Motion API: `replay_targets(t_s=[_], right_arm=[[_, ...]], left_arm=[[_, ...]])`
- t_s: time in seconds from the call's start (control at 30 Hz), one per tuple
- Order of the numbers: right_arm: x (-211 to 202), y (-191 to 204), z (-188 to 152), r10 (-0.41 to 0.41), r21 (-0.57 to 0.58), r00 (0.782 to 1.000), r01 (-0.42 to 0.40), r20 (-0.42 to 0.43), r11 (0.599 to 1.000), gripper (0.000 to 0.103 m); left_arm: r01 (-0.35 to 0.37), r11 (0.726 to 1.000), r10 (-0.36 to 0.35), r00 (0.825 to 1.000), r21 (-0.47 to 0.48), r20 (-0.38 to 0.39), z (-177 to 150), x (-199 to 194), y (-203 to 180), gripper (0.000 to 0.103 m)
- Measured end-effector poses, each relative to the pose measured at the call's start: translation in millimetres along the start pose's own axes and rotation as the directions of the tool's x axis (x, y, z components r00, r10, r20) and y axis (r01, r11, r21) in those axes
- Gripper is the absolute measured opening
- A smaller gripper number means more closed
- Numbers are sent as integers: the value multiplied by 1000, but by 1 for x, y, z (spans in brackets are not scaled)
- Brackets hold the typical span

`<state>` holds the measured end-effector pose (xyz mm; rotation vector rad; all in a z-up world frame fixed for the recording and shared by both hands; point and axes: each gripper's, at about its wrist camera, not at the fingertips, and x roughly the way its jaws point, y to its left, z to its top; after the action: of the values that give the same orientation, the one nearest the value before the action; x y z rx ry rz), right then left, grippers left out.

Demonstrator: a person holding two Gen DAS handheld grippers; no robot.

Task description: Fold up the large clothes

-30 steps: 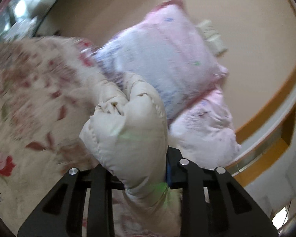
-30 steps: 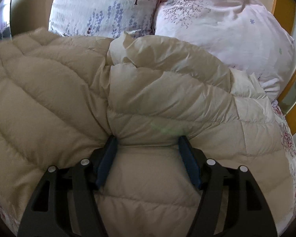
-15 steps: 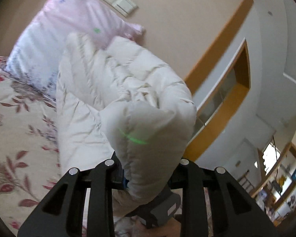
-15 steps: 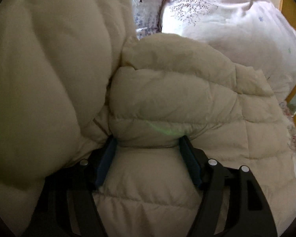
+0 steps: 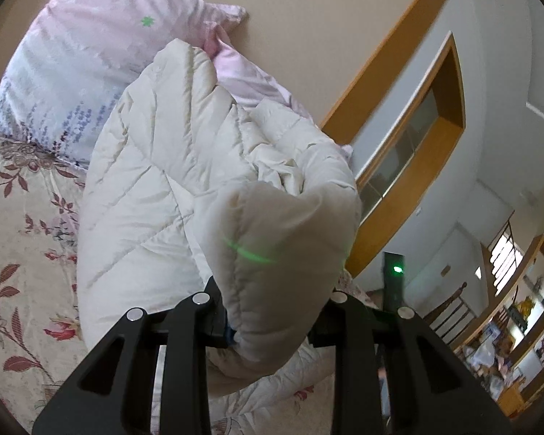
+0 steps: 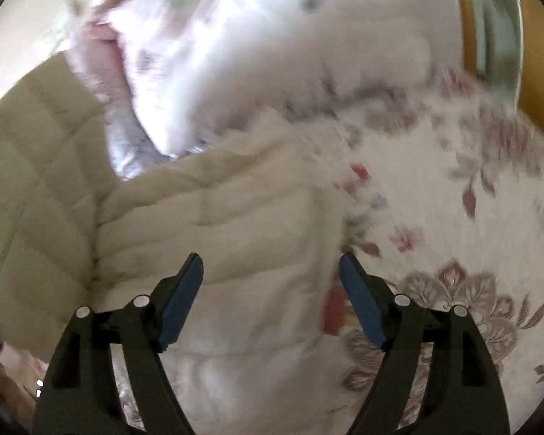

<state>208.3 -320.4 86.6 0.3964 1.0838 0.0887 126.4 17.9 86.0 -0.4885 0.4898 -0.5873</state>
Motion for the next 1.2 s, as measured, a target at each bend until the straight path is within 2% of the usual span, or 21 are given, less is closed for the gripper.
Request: replay_targets(t_s=[0.03, 0.1, 0.13, 0.2, 0.3, 0.4, 0.47, 0.57, 0.67, 0.73, 0.8, 0.83, 0.9, 0.97, 1.0, 1.03, 1.1, 1.2], right_arm=[[10, -7, -1, 16, 27, 999, -15, -34, 1000, 71], [27, -18, -5, 121, 82, 989, -114, -88, 990, 36], [30, -18, -5, 148, 92, 985, -139, -91, 986, 34], [34, -10, -3, 151, 60, 985, -146, -78, 987, 23], [42, 0, 2, 169, 47, 982, -165, -85, 985, 20], [51, -1, 12, 182, 42, 978, -178, -101, 983, 20], [51, -3, 11, 181, 40, 978, -178, -100, 983, 22], [46, -10, 11, 150, 32, 985, -148, -87, 989, 33], [32, -25, 12, 77, 36, 996, -75, -41, 997, 53], [18, -41, 18, 13, 67, 1000, -14, 3, 998, 55], [2, -54, 27, -17, 109, 998, 11, 54, 994, 56], [-8, -57, 31, -8, 122, 997, -2, 82, 993, 56], [-29, -55, 40, 77, 120, 988, -93, 136, 988, 58], [-40, -47, 48, 195, 100, 967, -213, 165, 972, 66], [-46, -41, 49, 266, 78, 948, -282, 173, 956, 71], [-50, -37, 49, 300, 62, 938, -314, 174, 947, 72], [-51, -22, 49, 353, 15, 923, -360, 154, 933, 74], [-38, 0, 52, 348, -26, 932, -347, 104, 938, 74]], left_arm=[[-1, 1000, 1, 1000, 8, -5, -1, 2, -2, 27], [1, 1000, 0, 1000, 27, -22, -3, 9, -7, 27], [7, 999, -5, 999, 34, -32, -3, 13, -10, 27], [28, 998, -26, 998, 50, -50, -5, 19, -19, 27], [76, 993, -67, 993, 93, -96, -11, 35, -36, 27], [98, 986, -74, 982, 136, -172, -24, 56, -47, 27], [90, 982, -48, 969, 166, -242, -38, 76, -50, 27], [83, 979, -14, 939, 188, -343, -57, 102, -49, 27], [67, 969, 31, 922, 237, -385, -72, 115, -51, 28], [63, 968, 42, 913, 243, -405, -75, 120, -50, 28], [56, 966, 60, 902, 254, -427, -79, 126, -48, 29], [53, 963, 69, 898, 263, -434, -81, 127, -48, 30], [45, 958, 89, 891, 282, -445, -85, 130, -50, 31], [40, 955, 102, 886, 294, -451, -85, 133, -49, 31], [37, 953, 108, 885, 300, -453, -86, 134, -49, 32], [35, 952, 112, 885, 304, -453, -86, 135, -49, 32], [29, 946, 127, 883, 322, -452, -88, 136, -50, 32], [24, 939, 143, 881, 344, -452, -89, 137, -52, 32]])
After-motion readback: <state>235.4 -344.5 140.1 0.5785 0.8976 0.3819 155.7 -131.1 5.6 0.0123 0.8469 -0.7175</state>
